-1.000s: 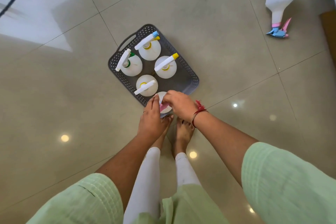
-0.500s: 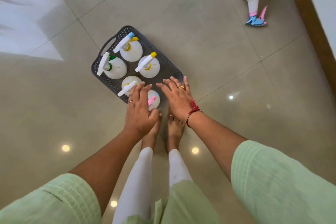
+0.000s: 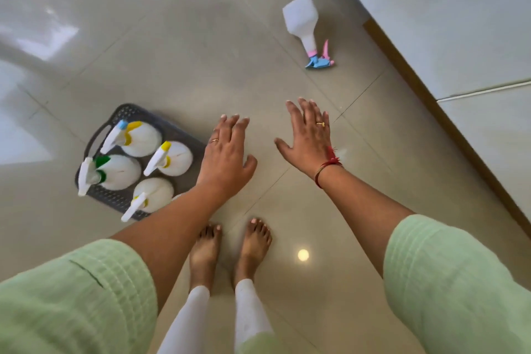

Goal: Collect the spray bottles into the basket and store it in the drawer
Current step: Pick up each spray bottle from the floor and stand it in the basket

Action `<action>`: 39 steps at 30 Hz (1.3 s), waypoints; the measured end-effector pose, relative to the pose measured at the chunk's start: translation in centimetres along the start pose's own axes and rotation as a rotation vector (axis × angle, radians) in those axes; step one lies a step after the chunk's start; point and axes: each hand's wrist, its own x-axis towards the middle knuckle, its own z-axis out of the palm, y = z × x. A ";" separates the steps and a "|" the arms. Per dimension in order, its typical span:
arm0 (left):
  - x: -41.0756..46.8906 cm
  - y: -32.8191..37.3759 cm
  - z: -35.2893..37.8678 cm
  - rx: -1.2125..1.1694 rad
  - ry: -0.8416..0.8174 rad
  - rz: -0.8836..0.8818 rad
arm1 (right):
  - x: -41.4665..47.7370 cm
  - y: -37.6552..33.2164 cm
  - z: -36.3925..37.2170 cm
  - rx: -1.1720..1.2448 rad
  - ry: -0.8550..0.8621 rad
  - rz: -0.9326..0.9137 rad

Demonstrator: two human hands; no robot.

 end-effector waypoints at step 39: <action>12.7 -6.1 11.2 0.076 -0.121 -0.040 | 11.8 8.4 10.6 -0.214 0.102 0.001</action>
